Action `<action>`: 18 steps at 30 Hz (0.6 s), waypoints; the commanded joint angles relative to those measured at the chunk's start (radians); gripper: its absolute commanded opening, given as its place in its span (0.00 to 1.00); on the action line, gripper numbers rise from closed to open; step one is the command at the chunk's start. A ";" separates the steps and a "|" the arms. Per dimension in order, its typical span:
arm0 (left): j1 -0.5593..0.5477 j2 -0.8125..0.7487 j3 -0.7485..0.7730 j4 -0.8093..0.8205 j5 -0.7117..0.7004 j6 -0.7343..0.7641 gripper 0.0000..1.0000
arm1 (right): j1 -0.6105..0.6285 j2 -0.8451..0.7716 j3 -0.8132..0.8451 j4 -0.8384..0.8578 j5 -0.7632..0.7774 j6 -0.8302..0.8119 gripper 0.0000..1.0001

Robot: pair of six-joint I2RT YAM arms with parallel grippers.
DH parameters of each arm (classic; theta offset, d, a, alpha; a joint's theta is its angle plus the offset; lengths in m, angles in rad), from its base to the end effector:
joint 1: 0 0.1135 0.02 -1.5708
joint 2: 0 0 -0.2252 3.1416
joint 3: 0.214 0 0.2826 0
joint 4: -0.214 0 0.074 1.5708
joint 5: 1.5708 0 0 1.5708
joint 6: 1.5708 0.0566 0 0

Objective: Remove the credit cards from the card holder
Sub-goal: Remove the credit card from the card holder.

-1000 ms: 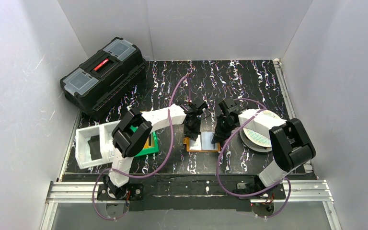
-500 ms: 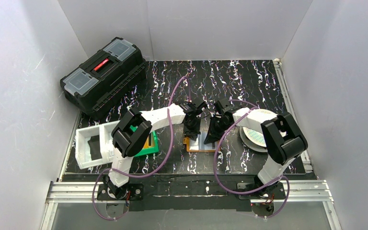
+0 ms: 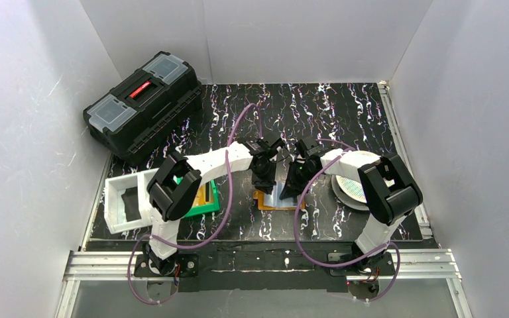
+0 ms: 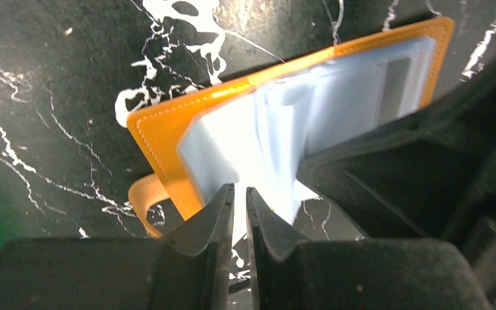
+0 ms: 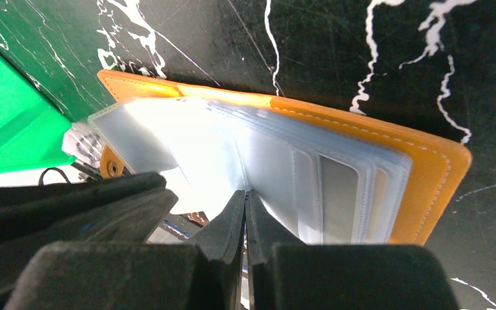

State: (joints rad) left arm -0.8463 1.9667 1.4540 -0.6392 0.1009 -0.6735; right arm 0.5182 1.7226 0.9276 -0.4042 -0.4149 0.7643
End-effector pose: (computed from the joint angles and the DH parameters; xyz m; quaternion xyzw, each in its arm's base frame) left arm 0.2807 -0.3257 0.1191 0.0948 0.9724 -0.1788 0.1165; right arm 0.2806 0.1862 0.0638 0.0803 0.9591 0.2703 0.0238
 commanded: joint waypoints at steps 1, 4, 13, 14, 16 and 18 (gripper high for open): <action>0.002 -0.103 0.022 -0.044 0.024 -0.022 0.13 | -0.001 0.034 0.004 -0.004 0.056 -0.006 0.08; 0.007 -0.103 0.025 -0.022 0.064 -0.028 0.12 | -0.002 0.035 0.001 0.002 0.050 -0.002 0.08; 0.034 -0.019 -0.054 0.146 0.205 -0.082 0.11 | -0.003 0.021 -0.017 0.028 0.036 0.015 0.08; 0.038 -0.014 -0.061 0.153 0.203 -0.082 0.10 | -0.003 0.018 -0.021 0.030 0.035 0.016 0.08; 0.042 -0.004 -0.075 0.153 0.190 -0.077 0.10 | -0.004 0.011 -0.024 0.028 0.036 0.016 0.08; 0.048 0.006 -0.087 0.146 0.173 -0.075 0.09 | -0.005 0.000 -0.026 0.026 0.036 0.014 0.08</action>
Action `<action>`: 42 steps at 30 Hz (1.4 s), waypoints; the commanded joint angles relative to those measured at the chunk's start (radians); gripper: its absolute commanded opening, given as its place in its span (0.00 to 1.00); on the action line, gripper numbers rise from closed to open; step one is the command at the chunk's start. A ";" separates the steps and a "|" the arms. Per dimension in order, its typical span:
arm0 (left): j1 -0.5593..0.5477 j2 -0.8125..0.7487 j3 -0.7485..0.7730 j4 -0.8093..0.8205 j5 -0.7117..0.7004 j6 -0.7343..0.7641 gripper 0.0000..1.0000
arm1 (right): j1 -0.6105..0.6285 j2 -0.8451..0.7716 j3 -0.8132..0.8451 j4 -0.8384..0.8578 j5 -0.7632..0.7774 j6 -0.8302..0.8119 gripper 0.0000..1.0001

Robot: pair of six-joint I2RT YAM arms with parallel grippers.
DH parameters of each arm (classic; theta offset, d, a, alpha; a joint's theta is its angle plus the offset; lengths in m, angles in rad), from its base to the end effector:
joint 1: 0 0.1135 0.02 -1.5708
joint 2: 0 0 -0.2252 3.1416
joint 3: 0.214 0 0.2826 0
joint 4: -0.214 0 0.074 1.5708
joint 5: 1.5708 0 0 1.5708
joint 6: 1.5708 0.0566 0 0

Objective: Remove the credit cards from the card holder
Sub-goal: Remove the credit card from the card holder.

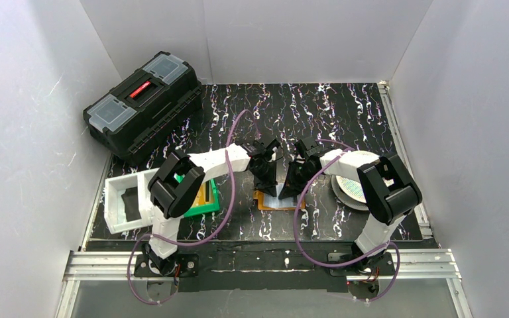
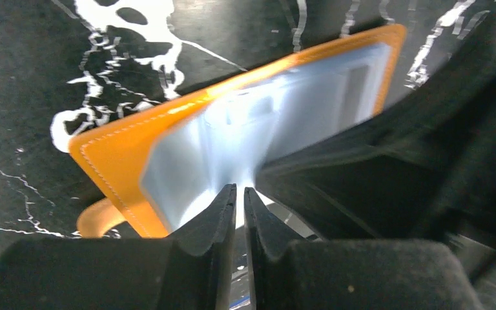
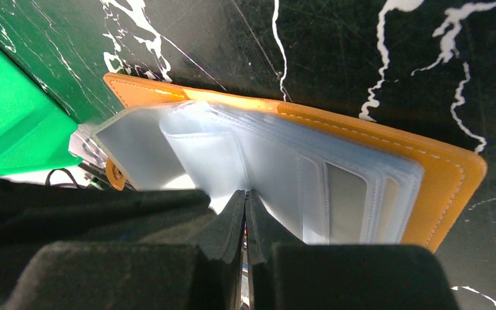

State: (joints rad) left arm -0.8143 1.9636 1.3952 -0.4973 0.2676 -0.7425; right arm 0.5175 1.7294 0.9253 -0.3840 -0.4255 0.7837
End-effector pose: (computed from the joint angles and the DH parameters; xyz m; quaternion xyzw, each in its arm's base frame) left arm 0.2866 -0.3255 0.1110 0.0678 0.9578 -0.2659 0.0856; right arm 0.2815 0.1871 0.0622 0.0876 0.9565 0.2775 0.0224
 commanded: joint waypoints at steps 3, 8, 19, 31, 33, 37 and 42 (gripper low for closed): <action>0.022 0.015 -0.047 -0.015 -0.035 -0.008 0.07 | -0.008 -0.035 -0.020 -0.012 0.056 -0.016 0.10; 0.030 0.020 -0.074 -0.023 -0.056 -0.007 0.05 | -0.017 -0.107 -0.010 -0.062 0.105 -0.048 0.23; 0.033 0.027 -0.081 -0.024 -0.059 -0.007 0.02 | -0.042 -0.141 -0.013 -0.115 0.163 -0.080 0.32; 0.034 0.029 -0.079 -0.020 -0.051 -0.006 0.00 | -0.042 -0.079 -0.043 -0.053 0.112 -0.079 0.34; 0.034 0.030 -0.079 -0.018 -0.048 -0.006 0.00 | -0.042 -0.068 -0.045 -0.044 0.103 -0.077 0.34; 0.033 0.034 -0.079 -0.014 -0.041 -0.003 0.00 | -0.042 -0.055 -0.042 -0.033 0.084 -0.072 0.34; 0.033 0.040 -0.074 -0.007 -0.032 -0.003 0.00 | -0.042 -0.044 -0.035 -0.015 0.056 -0.068 0.38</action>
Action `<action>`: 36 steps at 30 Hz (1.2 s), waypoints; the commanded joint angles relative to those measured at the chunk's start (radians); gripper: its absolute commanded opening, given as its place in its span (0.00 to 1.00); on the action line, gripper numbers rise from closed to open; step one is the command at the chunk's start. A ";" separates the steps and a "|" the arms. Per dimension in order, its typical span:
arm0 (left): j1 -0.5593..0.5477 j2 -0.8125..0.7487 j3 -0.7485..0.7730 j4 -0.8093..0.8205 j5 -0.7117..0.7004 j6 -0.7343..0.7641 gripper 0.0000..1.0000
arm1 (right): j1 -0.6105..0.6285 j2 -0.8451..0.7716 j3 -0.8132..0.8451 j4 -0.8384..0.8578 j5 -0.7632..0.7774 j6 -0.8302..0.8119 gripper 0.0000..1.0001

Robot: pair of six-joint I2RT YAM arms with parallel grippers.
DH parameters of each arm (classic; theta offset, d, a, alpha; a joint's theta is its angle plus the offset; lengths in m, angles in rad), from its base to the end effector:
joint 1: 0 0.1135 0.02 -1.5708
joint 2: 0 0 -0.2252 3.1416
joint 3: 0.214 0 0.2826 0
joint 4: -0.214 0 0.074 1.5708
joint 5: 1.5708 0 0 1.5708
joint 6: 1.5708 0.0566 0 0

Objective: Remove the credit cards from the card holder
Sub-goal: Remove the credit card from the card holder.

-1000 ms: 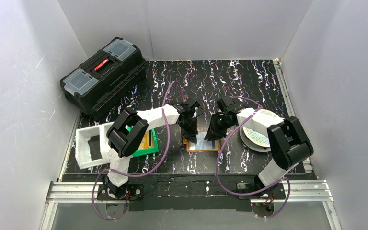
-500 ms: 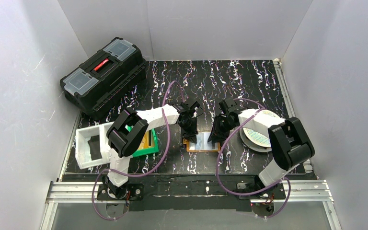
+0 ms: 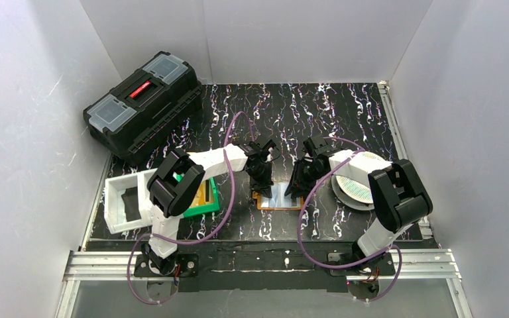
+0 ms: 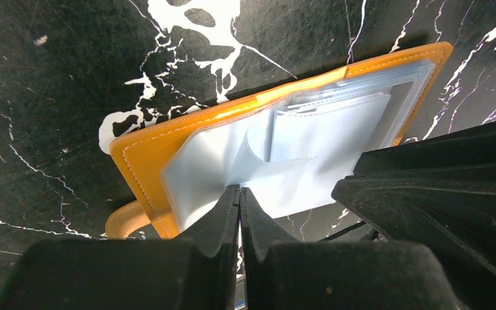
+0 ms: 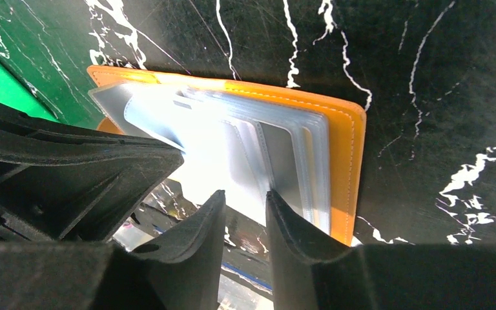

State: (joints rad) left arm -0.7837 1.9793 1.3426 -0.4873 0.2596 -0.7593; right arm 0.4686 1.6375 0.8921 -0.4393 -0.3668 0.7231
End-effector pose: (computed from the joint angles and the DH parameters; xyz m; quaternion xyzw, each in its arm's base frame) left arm 0.2892 -0.3087 0.0882 0.0405 0.9665 -0.2437 0.0695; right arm 0.2821 0.1655 0.0775 0.0878 0.9616 0.2540 0.0557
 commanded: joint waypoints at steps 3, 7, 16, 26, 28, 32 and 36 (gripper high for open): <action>0.003 0.027 -0.020 -0.017 -0.020 0.014 0.00 | 0.007 0.050 0.005 0.050 -0.025 0.000 0.42; 0.004 0.028 -0.018 -0.013 -0.016 0.015 0.00 | 0.007 0.039 0.010 0.064 -0.043 0.001 0.46; 0.003 0.024 -0.010 -0.013 -0.005 0.022 0.00 | 0.007 0.043 0.032 0.070 -0.069 0.002 0.46; 0.003 0.024 -0.007 -0.008 0.004 0.025 0.00 | 0.033 0.033 0.075 0.029 -0.039 -0.030 0.46; 0.003 0.023 -0.007 -0.007 0.004 0.024 0.00 | 0.044 0.044 0.089 0.017 -0.037 -0.037 0.46; 0.004 0.016 -0.011 -0.005 0.005 0.023 0.00 | 0.052 0.058 0.099 0.024 -0.055 -0.031 0.46; 0.004 -0.017 -0.020 -0.010 0.005 0.019 0.02 | 0.054 0.055 0.109 0.026 -0.065 -0.029 0.47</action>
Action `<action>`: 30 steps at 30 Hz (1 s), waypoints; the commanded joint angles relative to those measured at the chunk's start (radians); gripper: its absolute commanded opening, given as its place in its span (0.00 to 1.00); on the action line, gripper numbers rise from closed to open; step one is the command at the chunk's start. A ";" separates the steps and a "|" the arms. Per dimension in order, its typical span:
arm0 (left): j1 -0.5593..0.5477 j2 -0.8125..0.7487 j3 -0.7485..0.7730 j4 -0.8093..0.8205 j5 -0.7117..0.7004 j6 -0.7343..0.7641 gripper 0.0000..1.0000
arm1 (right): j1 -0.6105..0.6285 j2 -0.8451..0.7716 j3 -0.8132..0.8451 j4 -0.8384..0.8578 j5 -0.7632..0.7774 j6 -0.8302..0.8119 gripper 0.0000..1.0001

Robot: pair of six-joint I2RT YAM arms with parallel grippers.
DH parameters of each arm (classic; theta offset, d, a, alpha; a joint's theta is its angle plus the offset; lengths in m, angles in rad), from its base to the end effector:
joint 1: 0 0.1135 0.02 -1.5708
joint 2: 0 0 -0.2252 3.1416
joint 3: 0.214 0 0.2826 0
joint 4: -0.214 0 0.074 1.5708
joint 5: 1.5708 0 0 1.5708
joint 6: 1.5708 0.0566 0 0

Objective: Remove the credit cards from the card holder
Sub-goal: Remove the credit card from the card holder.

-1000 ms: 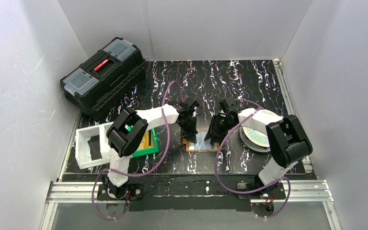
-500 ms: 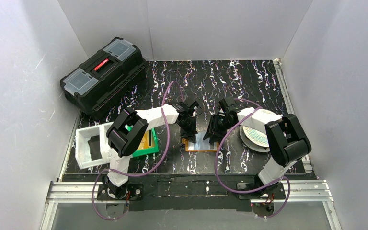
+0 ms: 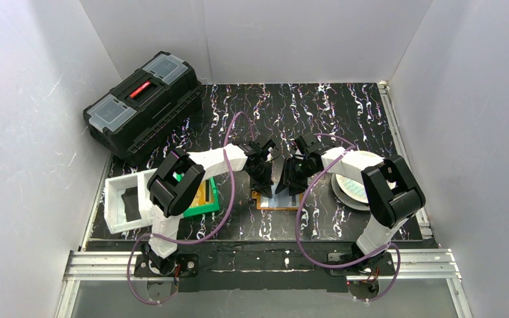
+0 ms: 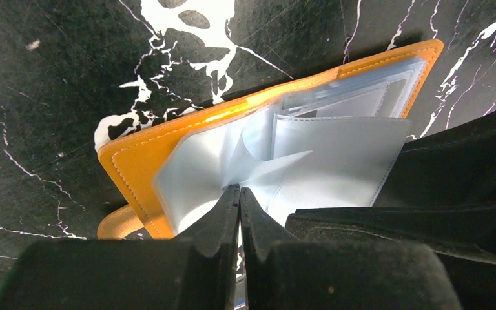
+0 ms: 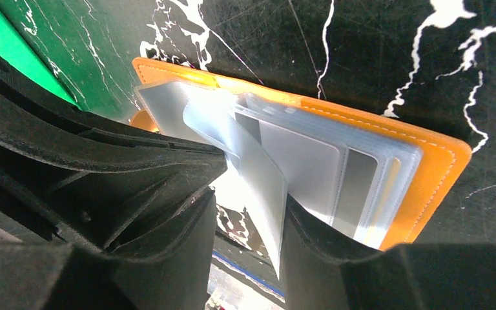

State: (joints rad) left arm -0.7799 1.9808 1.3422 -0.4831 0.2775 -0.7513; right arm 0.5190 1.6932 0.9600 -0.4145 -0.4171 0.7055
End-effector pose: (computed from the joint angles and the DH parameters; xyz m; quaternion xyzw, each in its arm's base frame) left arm 0.2899 -0.3085 0.0879 0.0446 0.9650 -0.2500 0.0656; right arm 0.2877 0.1908 0.0821 0.0458 0.9564 0.2837 0.0518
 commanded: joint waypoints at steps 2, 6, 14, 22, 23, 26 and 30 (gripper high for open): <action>0.001 -0.047 -0.018 -0.028 -0.021 0.013 0.05 | 0.004 0.002 0.046 0.000 -0.018 -0.011 0.47; 0.002 -0.092 -0.009 -0.074 -0.054 0.018 0.10 | 0.004 0.002 0.046 0.006 -0.026 -0.005 0.47; 0.013 -0.168 -0.026 -0.154 -0.143 0.007 0.16 | 0.004 -0.015 0.046 0.015 -0.032 0.002 0.53; 0.047 -0.297 -0.063 -0.214 -0.213 -0.005 0.16 | 0.037 -0.005 0.100 0.017 -0.047 0.020 0.58; 0.050 -0.315 -0.063 -0.224 -0.216 -0.003 0.16 | 0.046 0.000 0.111 0.014 -0.045 0.021 0.58; 0.056 -0.356 -0.053 -0.250 -0.218 0.005 0.17 | 0.075 0.027 0.140 0.008 -0.038 0.027 0.58; 0.057 -0.391 -0.033 -0.279 -0.210 0.020 0.16 | 0.095 0.089 0.170 0.020 -0.046 0.033 0.58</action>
State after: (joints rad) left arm -0.7242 1.6501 1.2892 -0.6910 0.0856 -0.7517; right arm 0.5926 1.7237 1.0832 -0.4088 -0.4450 0.7303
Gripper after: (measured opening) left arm 0.163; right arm 0.581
